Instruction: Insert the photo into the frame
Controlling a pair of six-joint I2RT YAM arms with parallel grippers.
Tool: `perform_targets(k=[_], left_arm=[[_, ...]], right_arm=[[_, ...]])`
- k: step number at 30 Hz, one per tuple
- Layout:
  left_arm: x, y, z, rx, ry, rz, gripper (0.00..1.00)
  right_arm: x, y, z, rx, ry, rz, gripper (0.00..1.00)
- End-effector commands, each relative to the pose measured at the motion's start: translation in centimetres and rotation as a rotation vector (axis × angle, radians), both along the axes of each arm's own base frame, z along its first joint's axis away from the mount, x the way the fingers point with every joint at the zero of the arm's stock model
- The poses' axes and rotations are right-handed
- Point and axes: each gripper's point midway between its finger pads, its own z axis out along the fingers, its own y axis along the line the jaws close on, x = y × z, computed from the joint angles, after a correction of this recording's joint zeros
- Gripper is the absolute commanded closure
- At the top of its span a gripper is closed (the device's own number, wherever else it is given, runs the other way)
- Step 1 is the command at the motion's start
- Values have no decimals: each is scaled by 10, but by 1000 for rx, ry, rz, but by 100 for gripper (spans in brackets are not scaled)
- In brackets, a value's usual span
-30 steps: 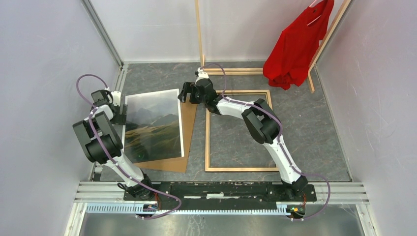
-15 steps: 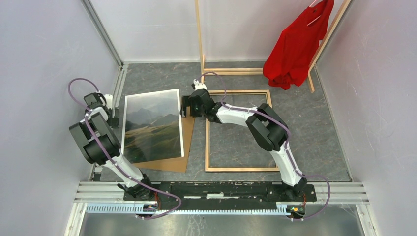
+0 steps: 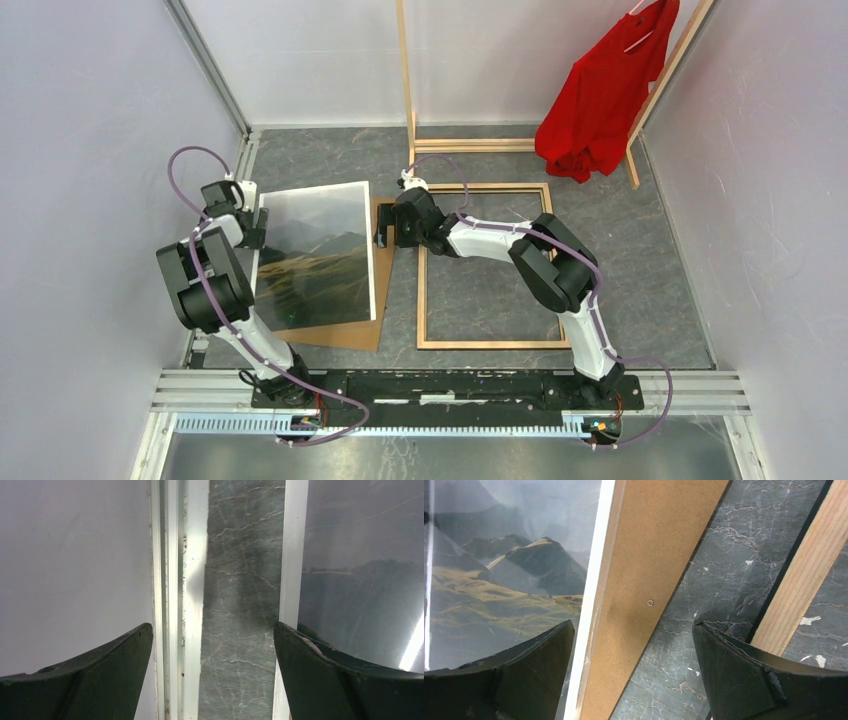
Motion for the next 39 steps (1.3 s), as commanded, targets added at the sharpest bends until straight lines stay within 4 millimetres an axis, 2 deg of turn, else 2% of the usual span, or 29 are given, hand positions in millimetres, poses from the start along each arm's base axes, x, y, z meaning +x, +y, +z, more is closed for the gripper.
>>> perform_targets(k=[1, 3, 9, 13, 15, 18, 20, 23, 28, 32, 39], left_arm=[[-26, -44, -38, -155, 114, -28, 3], [-25, -52, -36, -165, 110, -51, 3], [-24, -72, -39, -228, 128, -109, 3], [-23, -74, -39, -245, 134, -118, 3], [-19, -69, -36, -231, 128, -105, 3], [-14, -60, -26, -226, 107, -89, 3], [-10, -51, -18, -217, 90, -77, 3], [-7, -48, -13, -206, 84, -83, 4], [-9, -53, -20, -225, 99, -90, 4], [-11, -54, -27, -221, 113, -88, 4], [-13, -56, -32, -212, 125, -97, 4]], right_arm=[[-13, 9, -12, 7, 64, 39, 5], [-21, 13, -23, -11, 96, 58, 5], [-41, 36, -32, 21, 151, 130, 5], [-48, 45, -30, 35, 162, 158, 5], [-41, 45, -22, 32, 138, 154, 5], [-20, 42, 2, 22, 75, 134, 5], [0, 36, 19, 19, 23, 99, 4], [35, 26, 33, 5, -53, 41, 4], [80, 25, 33, 9, -116, -5, 3], [104, 27, 20, -15, -136, -33, 3], [123, 18, 2, -18, -149, -80, 3]])
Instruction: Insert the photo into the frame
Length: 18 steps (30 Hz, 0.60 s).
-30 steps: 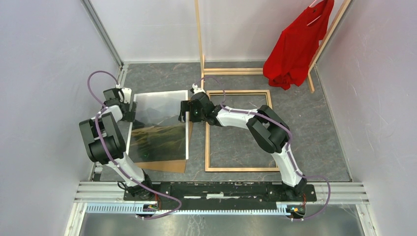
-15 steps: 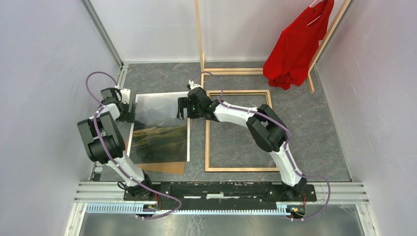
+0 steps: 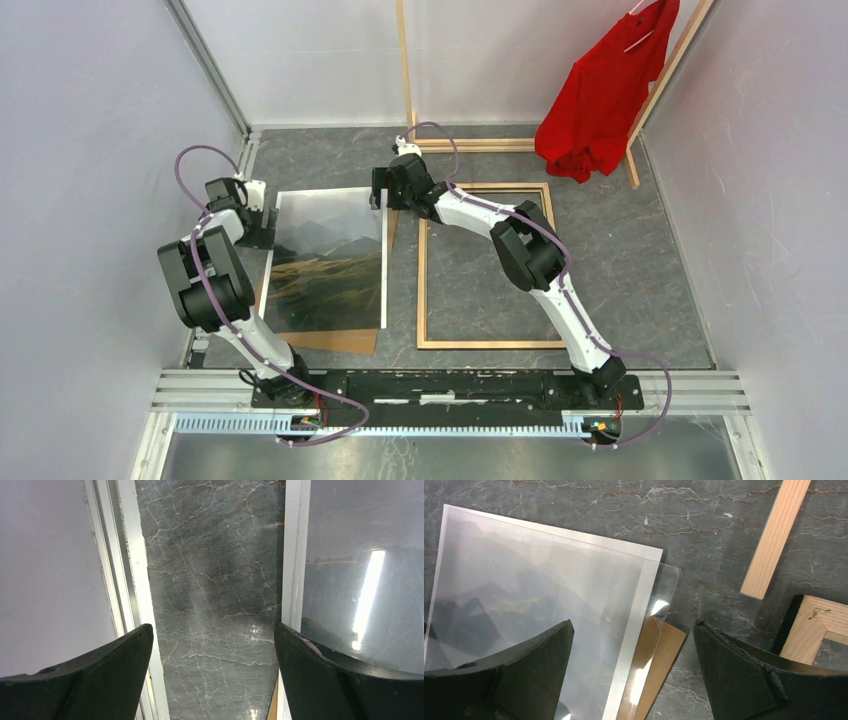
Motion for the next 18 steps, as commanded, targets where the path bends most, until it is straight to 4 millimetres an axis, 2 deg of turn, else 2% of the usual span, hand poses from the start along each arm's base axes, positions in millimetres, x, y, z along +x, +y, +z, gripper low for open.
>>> perform_targets(k=[1, 13, 18], left_arm=[[-14, -18, -26, -62, 83, -6, 4], [-14, -20, -34, -31, 102, -13, 4], [-14, -21, -36, -25, 106, -12, 4]], right_arm=[[11, 1, -4, -1, -37, -18, 3], [17, 25, -5, 133, -56, 56, 4], [10, 27, 14, 256, -52, 66, 6]])
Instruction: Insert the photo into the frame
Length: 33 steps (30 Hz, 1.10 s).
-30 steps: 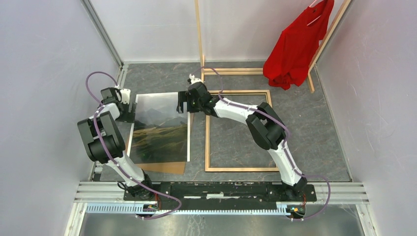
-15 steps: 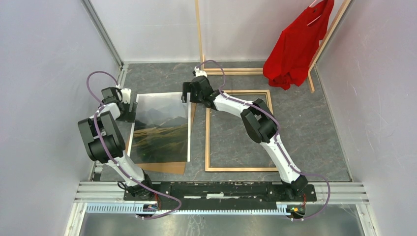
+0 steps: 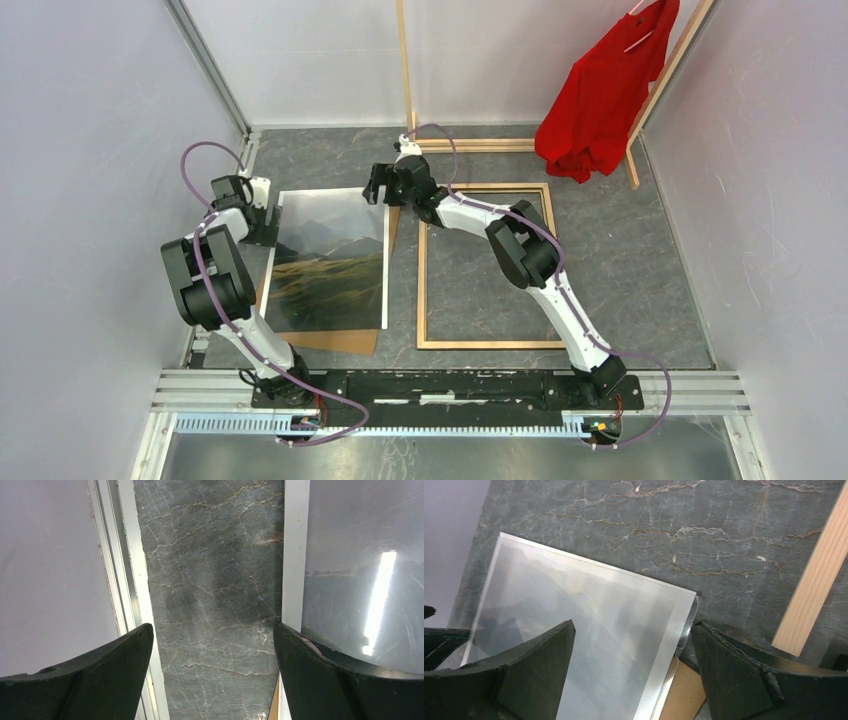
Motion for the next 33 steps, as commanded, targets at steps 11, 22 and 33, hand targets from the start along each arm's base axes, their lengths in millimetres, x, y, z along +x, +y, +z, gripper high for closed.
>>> perform_targets(k=[11, 22, 33], left_arm=[[-24, -20, -40, -45, 129, 2, 4], [-30, -21, -44, -38, 139, 3, 4], [-33, -23, -46, -42, 146, 2, 4]], right_arm=[[-26, 13, 103, 344, -86, 104, 9], [-62, 18, 130, 455, -58, 195, 10], [-82, 32, 120, 609, 35, 346, 19]])
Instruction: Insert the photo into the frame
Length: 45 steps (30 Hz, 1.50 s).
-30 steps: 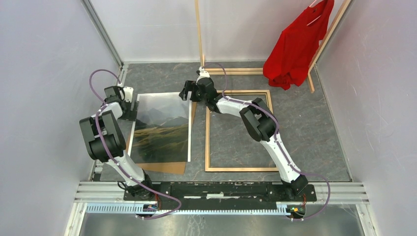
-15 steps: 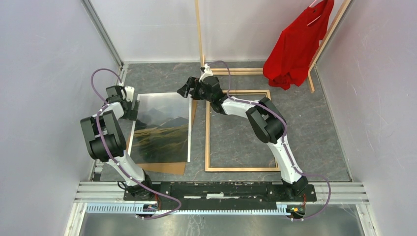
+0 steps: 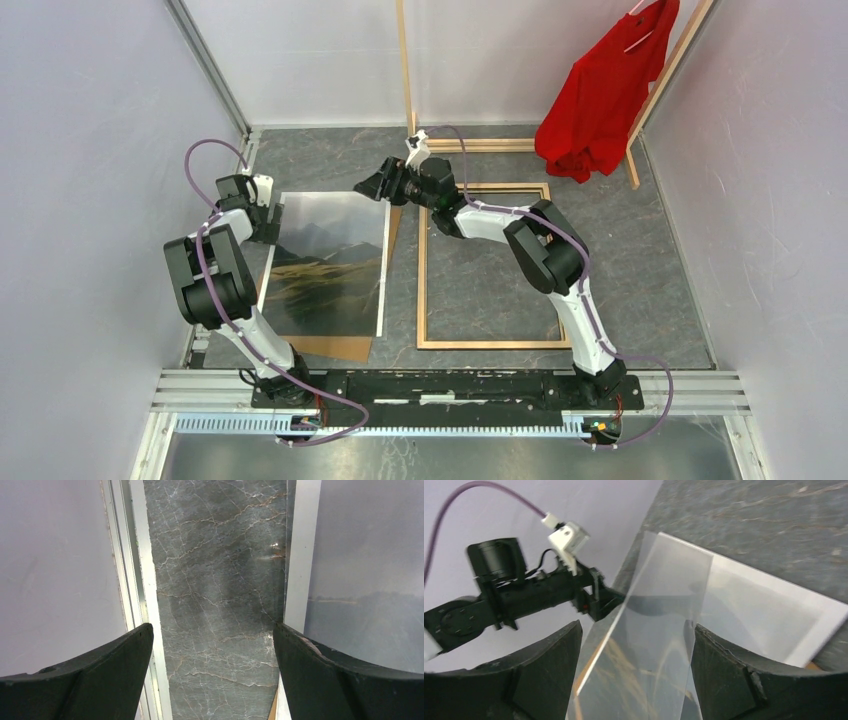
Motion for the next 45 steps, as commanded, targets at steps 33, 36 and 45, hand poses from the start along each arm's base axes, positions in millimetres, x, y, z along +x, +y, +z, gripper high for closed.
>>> perform_targets(k=[33, 36, 45], left_arm=[[-47, -16, 31, -65, 108, -22, 0], [-49, -22, 41, -60, 103, -35, 0], [-40, -93, 72, -29, 77, -204, 0]], right_arm=[[-87, -161, 43, -294, 183, 64, 100], [-97, -221, 14, -397, 233, 0, 100], [-84, -303, -47, -610, 322, -77, 89]])
